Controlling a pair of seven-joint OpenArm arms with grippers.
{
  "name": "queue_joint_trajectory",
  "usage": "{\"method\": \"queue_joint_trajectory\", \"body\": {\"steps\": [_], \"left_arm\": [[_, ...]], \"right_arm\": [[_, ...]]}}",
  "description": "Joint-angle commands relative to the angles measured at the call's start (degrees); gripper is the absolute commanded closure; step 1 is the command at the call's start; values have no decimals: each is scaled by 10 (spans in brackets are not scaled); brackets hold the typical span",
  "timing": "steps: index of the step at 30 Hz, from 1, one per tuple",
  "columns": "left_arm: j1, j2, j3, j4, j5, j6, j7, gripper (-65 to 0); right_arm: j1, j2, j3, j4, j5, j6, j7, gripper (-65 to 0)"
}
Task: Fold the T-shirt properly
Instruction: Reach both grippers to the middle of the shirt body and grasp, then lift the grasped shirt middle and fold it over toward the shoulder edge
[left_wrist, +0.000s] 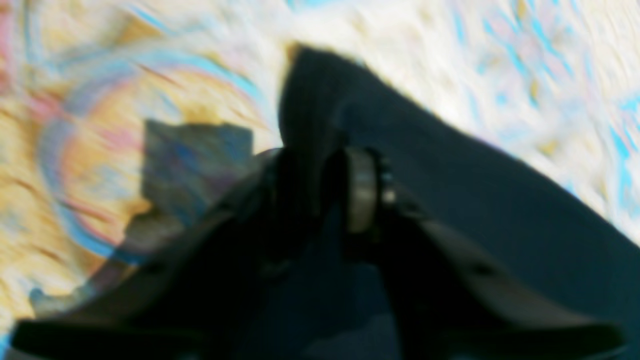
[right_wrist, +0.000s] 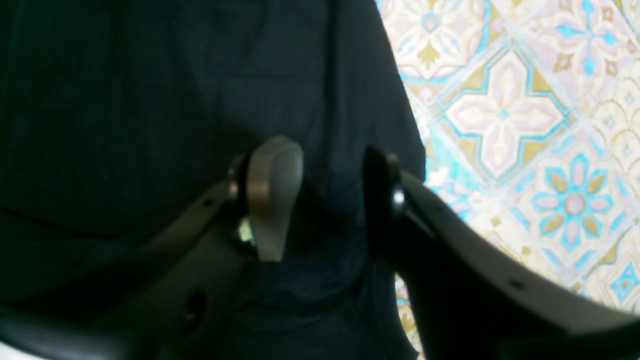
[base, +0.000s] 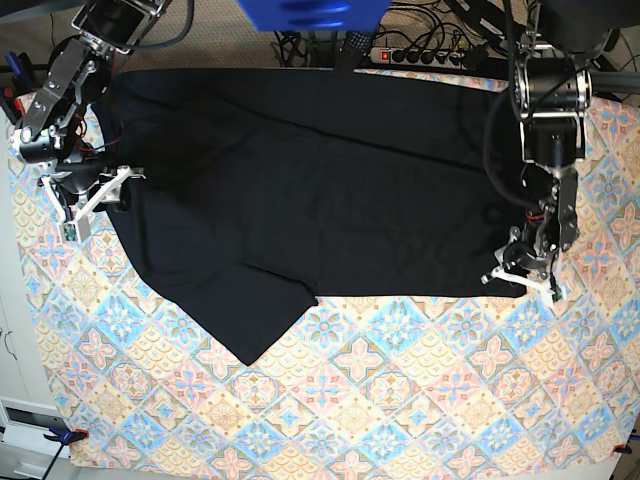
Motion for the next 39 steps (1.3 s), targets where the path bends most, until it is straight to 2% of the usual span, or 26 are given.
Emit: {"method": "queue_joint_trajectory", "body": {"steps": [1, 3, 9, 14, 21, 31, 39], "left_arm": [[-4, -2, -1, 17, -6, -2, 16, -63], [2, -4, -2, 25, -6, -2, 19, 0], [43, -6, -53, 84, -6, -2, 20, 0], [93, -20, -54, 172, -6, -2, 31, 0], [160, -22, -55, 302, -7, -2, 49, 0], [241, -20, -102, 424, -7, -2, 73, 0], [290, -19, -126, 478, -7, -2, 73, 0]], "right_arm": [[7, 6, 2, 10, 8, 1, 10, -244], [8, 6, 2, 7, 6, 1, 10, -244], [9, 10, -9, -12, 5, 1, 10, -245], [70, 63, -107, -73, 4, 1, 10, -245], [159, 118, -180, -203, 4, 1, 40, -277], [293, 171, -284, -439, 4, 1, 144, -280], [350, 187, -346, -586, 4, 0, 247, -279]]}}
